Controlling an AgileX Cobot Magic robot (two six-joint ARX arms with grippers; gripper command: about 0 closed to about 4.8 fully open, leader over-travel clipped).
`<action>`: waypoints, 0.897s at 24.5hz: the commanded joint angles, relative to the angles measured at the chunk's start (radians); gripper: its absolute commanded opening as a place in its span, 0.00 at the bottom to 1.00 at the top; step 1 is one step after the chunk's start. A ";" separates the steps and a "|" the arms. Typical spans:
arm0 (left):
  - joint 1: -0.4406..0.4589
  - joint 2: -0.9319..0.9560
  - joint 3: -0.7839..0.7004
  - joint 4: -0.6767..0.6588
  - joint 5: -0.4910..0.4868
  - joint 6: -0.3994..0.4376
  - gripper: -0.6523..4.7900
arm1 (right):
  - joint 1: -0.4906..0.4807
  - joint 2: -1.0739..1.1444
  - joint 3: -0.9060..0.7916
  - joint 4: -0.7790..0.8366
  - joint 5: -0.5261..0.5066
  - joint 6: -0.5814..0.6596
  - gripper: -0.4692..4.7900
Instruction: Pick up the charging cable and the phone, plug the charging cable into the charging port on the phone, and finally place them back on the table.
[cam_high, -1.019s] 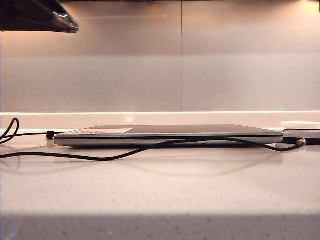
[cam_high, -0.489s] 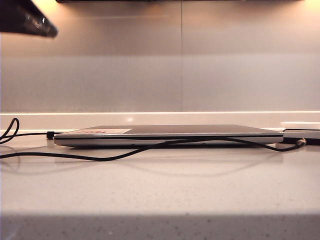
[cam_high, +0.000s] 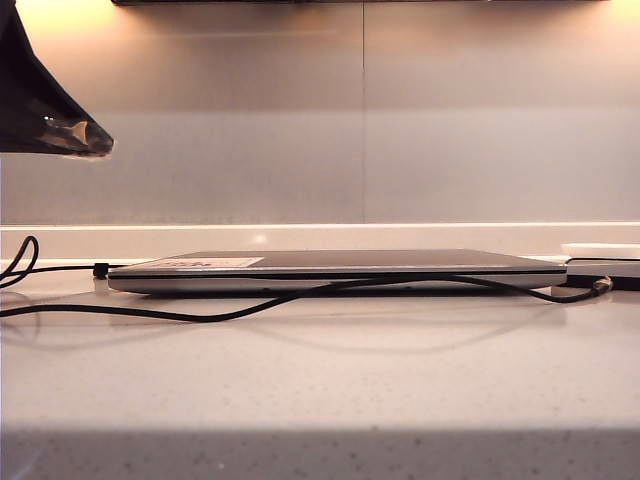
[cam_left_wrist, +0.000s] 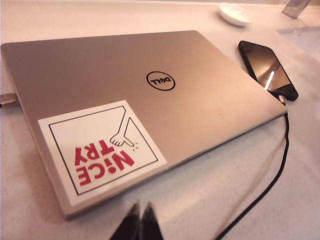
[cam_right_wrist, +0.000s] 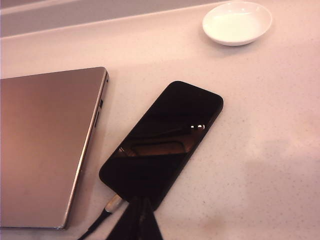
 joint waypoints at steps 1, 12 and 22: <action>0.000 -0.003 -0.015 0.066 0.003 0.005 0.11 | -0.002 -0.010 0.007 0.016 -0.006 -0.002 0.09; 0.000 -0.005 -0.048 0.115 0.003 0.005 0.11 | -0.001 -0.007 0.007 0.015 -0.007 -0.002 0.09; 0.110 -0.171 -0.062 0.128 0.003 0.087 0.11 | -0.001 -0.007 0.007 0.015 -0.006 -0.002 0.09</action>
